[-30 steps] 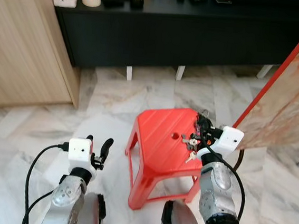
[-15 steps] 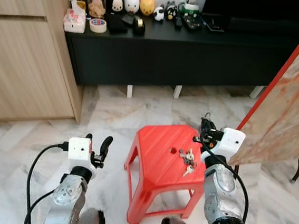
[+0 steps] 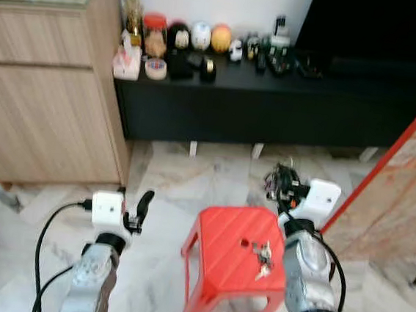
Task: Hang keys on a hook
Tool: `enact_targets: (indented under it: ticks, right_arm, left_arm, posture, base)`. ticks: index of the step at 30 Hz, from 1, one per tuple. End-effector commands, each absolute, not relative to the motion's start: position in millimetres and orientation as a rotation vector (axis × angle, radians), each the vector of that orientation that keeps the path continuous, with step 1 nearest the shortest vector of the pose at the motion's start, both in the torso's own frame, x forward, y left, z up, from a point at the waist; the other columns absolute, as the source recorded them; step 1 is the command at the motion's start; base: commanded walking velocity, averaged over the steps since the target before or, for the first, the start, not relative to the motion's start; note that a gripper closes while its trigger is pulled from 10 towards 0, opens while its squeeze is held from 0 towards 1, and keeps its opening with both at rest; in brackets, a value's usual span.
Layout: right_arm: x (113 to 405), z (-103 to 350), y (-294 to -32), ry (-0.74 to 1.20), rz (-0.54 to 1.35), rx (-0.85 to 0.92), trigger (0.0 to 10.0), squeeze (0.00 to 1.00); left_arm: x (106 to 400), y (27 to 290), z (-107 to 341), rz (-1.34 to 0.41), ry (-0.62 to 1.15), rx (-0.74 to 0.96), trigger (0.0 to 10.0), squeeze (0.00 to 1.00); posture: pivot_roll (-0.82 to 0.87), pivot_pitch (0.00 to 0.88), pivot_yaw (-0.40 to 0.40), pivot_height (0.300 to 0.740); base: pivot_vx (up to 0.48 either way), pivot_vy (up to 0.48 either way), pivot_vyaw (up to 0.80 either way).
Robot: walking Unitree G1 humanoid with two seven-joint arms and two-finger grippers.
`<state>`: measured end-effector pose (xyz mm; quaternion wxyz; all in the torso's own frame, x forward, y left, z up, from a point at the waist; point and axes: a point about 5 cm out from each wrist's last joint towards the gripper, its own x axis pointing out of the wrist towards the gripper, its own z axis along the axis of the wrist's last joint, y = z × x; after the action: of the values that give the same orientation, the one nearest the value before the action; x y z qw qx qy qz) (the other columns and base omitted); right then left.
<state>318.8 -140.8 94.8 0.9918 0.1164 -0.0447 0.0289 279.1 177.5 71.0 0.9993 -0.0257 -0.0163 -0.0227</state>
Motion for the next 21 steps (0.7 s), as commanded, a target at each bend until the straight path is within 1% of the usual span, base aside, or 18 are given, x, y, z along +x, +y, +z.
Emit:
enact_targets:
  ticks: [1, 4, 10, 14, 17, 20, 21]
  right_arm:
    - [316.5, 94.7, -145.2, -0.086, 0.051, 0.236, 10.0, 0.00]
    - [311.9, 93.8, -146.0, -0.089, 0.051, 0.238, 10.0, 0.00]
    - [307.4, 96.1, -143.6, -0.101, 0.063, 0.222, 10.0, 0.00]
    - [306.5, 99.1, -142.7, -0.111, 0.064, 0.216, 10.0, 0.00]
    - [305.8, 100.3, -142.0, -0.116, 0.069, 0.211, 10.0, 0.00]
    - [305.8, 99.8, -142.3, -0.114, 0.063, 0.213, 10.0, 0.00]
    - [305.8, 99.8, -142.3, -0.114, 0.063, 0.213, 10.0, 0.00]
  left_arm:
    - [276.7, 176.5, 64.5, -0.045, -0.012, -0.072, 10.0, 0.00]
    - [273.1, 181.7, 57.4, -0.037, 0.014, -0.063, 10.0, 0.00]
    - [261.9, 200.1, 31.9, 0.000, 0.125, -0.031, 10.0, 0.00]
    - [242.9, 219.9, -0.4, 0.038, 0.289, 0.015, 10.0, 0.00]
    - [232.4, 228.5, -13.2, 0.061, 0.362, 0.029, 10.0, 0.00]
    - [212.9, 236.5, -36.3, 0.070, 0.524, 0.038, 10.0, 0.00]
    - [212.9, 236.5, -36.3, 0.070, 0.524, 0.038, 10.0, 0.00]
  posture:
    - [0.06, 0.000, -0.094, 0.740]
    - [0.07, 0.000, -0.096, 0.740]
    - [0.07, 0.000, -0.092, 0.740]
    - [0.07, 0.000, -0.086, 0.740]
    - [0.07, 0.000, -0.085, 0.740]
    - [0.07, 0.000, -0.084, 0.740]
    - [0.07, 0.000, -0.084, 0.740]
  base:
    - [0.000, 0.000, 0.00]
    - [0.000, 0.000, 0.00]
    - [0.000, 0.000, 0.00]
    - [0.000, 0.000, 0.00]
    - [0.000, 0.000, 0.00]
    - [0.000, 0.000, 0.00]
    - [0.000, 0.000, 0.00]
